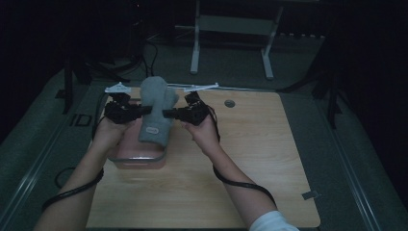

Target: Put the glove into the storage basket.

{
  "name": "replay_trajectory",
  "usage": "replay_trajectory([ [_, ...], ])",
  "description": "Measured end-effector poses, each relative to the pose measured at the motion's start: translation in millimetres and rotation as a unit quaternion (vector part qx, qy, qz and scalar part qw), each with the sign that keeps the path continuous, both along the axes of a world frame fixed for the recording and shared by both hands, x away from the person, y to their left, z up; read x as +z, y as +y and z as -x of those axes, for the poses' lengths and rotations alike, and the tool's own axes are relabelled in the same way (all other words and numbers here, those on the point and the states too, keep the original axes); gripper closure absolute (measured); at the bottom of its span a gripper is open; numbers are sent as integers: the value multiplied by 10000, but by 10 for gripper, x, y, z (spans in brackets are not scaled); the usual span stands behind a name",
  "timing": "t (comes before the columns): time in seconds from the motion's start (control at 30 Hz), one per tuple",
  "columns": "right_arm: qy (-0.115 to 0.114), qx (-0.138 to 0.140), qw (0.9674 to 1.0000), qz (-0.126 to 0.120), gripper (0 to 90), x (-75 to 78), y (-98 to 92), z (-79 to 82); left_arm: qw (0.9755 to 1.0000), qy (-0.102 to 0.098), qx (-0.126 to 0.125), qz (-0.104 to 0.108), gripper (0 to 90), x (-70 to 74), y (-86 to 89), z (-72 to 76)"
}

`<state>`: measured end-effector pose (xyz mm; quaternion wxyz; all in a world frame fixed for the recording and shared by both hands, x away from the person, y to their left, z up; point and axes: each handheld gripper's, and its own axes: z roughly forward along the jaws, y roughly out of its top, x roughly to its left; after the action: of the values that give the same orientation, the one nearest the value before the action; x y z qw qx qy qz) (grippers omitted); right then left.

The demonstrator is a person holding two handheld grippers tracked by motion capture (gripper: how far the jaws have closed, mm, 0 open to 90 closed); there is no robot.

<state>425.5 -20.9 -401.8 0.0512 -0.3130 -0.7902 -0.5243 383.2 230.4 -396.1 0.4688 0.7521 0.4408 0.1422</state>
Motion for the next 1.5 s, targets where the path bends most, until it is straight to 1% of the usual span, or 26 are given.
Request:
replay_trajectory([
  [0.13, 125, 75, 9998, 137, 812, -135, 212, -72, 9995, 189, 237, -17, 807, -184, 163, -12],
  [0.2, 222, 95, 9995, 201, 811, -237, 302, -113, 9991, 289, 322, -35, 807, -281, 207, -19],
  [0.3, 355, 107, 9985, 400, 811, -421, 417, -162, 9979, 500, 397, -69, 806, -461, 265, -46],
  [0.33, 372, 102, 9982, 464, 811, -461, 440, -169, 9974, 581, 425, -77, 806, -520, 274, -57],
  [0.43, 348, 54, 9965, 763, 811, -618, 534, -184, 9955, 764, 502, -238, 805, -669, 270, -86],
  [0.57, 488, -51, 9939, 990, 810, -798, 629, -195, 9922, 1022, 575, -417, 804, -819, 280, -138],
  [0.63, 473, -67, 9923, 1142, 810, -851, 676, -197, 9894, 1203, 629, -519, 804, -873, 271, -172],
  [0.67, 474, -80, 9913, 1226, 809, -875, 704, -199, 9878, 1280, 647, -613, 803, -891, 259, -188],
  [0.77, 496, -69, 9871, 1519, 805, -935, 782, -208, 9822, 1515, 713, -856, 802, -941, 223, -245],
  [0.8, 483, -80, 9859, 1598, 802, -950, 802, -211, 9796, 1602, 725, -976, 802, -953, 206, -271],
  [0.83, 508, -88, 9844, 1683, 798, -967, 826, -216, 9782, 1646, 729, -1032, 802, -961, 196, -286],
  [0.87, 505, -96, 9837, 1724, 791, -978, 838, -220, 9765, 1705, 737, -1092, 801, -971, 186, -304],
  [0.93, 540, -127, 9820, 1805, 767, -1005, 860, -232, 9734, 1785, 778, -1209, 801, -996, 164, -334],
  [1.0, 461, -130, 9806, 1901, 697, -996, 873, -228, 9711, 1866, 760, -1283, 795, -1027, 139, -357],
  [1.03, 431, -118, 9802, 1929, 642, -981, 874, -222, 9686, 1911, 762, -1393, 785, -1038, 125, -370],
  [1.1, 277, -58, 9796, 1990, 631, -945, 863, -210, 9674, 1951, 728, -1439, 766, -1054, 108, -388],
  [1.13, 204, -70, 9792, 2019, 590, -917, 849, -197, 9659, 1973, 710, -1521, 749, -1062, 98, -396],
  [1.17, 168, -77, 9795, 2006, 553, -888, 829, -188, 9649, 1978, 734, -1566, 719, -1067, 87, -401],
  [1.2, 134, -70, 9805, 1958, 546, -860, 802, -183, 9643, 1962, 751, -1611, 676, -1064, 82, -404],
  [1.23, 113, -84, 9827, 1849, 517, -829, 767, -179, 9653, 1917, 784, -1590, 634, -1058, 79, -404],
  [1.27, 118, -69, 9850, 1717, 479, -797, 731, -177, 9670, 1844, 826, -1551, 579, -1042, 84, -399],
  [1.3, 120, -51, 9865, 1635, 455, -768, 696, -174, 9693, 1729, 869, -1519, 516, -1021, 92, -386],
  [1.33, 85, -54, 9873, 1583, 424, -738, 662, -169, 9713, 1631, 894, -1484, 478, -997, 98, -370],
  [1.4, 61, -27, 9880, 1543, 353, -685, 594, -161, 9757, 1445, 985, -1317, 399, -953, 113, -329],
  [1.43, 57, -8, 9887, 1495, 329, -662, 557, -157, 9771, 1355, 1014, -1288, 390, -932, 129, -306],
  [1.5, 31, -19, 9906, 1368, 276, -616, 472, -148, 9782, 1207, 1120, -1264, 366, -891, 170, -256],
])
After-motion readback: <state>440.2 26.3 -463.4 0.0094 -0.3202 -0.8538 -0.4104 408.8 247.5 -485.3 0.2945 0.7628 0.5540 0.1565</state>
